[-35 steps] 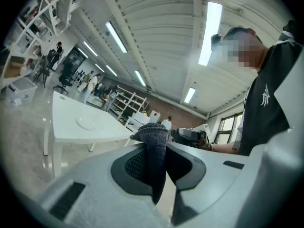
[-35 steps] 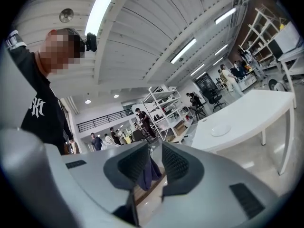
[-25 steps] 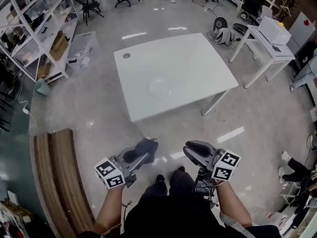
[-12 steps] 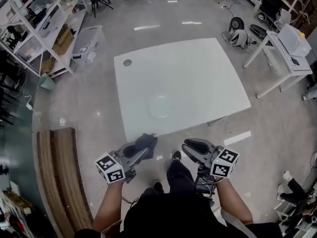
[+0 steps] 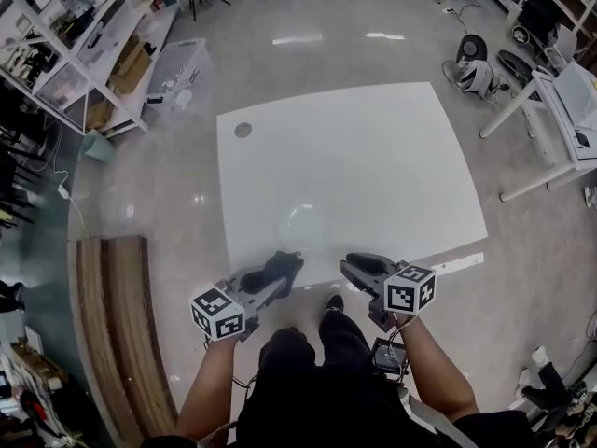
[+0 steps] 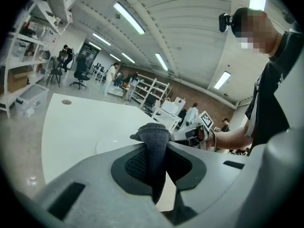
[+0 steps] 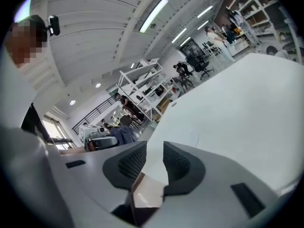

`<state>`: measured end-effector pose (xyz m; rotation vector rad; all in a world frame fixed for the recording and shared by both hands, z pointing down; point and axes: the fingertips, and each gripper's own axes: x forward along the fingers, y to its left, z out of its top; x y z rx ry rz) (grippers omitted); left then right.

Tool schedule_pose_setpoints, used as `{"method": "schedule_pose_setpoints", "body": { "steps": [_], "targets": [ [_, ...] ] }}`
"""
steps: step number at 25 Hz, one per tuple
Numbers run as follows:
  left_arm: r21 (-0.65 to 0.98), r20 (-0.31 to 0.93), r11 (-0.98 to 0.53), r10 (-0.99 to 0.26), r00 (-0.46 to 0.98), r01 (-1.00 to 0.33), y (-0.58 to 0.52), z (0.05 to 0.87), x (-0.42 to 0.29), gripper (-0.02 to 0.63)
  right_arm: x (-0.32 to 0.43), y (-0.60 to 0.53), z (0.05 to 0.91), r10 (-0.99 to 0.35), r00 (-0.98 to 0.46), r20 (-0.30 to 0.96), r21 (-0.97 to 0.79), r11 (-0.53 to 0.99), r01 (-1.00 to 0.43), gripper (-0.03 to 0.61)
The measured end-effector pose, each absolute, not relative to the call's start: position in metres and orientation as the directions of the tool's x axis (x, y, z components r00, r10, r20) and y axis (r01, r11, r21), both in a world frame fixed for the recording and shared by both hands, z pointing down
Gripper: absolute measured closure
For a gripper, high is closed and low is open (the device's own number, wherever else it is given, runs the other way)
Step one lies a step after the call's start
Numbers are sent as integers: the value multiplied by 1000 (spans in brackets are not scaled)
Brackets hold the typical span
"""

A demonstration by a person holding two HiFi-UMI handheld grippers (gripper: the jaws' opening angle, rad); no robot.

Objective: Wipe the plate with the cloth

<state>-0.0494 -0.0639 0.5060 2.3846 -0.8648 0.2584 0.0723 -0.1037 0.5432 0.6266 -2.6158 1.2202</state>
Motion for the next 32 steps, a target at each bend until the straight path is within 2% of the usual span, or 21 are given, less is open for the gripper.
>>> {"method": "schedule_pose_setpoints", "body": {
  "steps": [5,12,19,24,27,32],
  "targets": [
    [437,428,-638,-472,771,-634,-105,533,-48,560,63,-146,598,-258,-879,401,-772,422,-476,499],
    [429,515,-692,-340,787,-581,-153,579,-33,560,56,-184,655,-207,-831,516,-795,245,-554,499],
    [389,612,-770,-195,767,-506,-177,608,-18,560,38,-198,678,-131,-815,564,-799,164,-579,500],
    [333,671,-840,-108,733,-428,-181,621,0,560,35,-201,686,-114,-807,579,-797,132,-590,549],
    [272,714,-867,-108,692,-416,-190,631,5,560,35,-202,686,-113,-810,575,-800,127,-586,552],
    [166,770,-872,-177,613,-461,-218,647,-4,560,36,-202,688,-114,-814,570,-807,107,-580,555]
  ]
}}
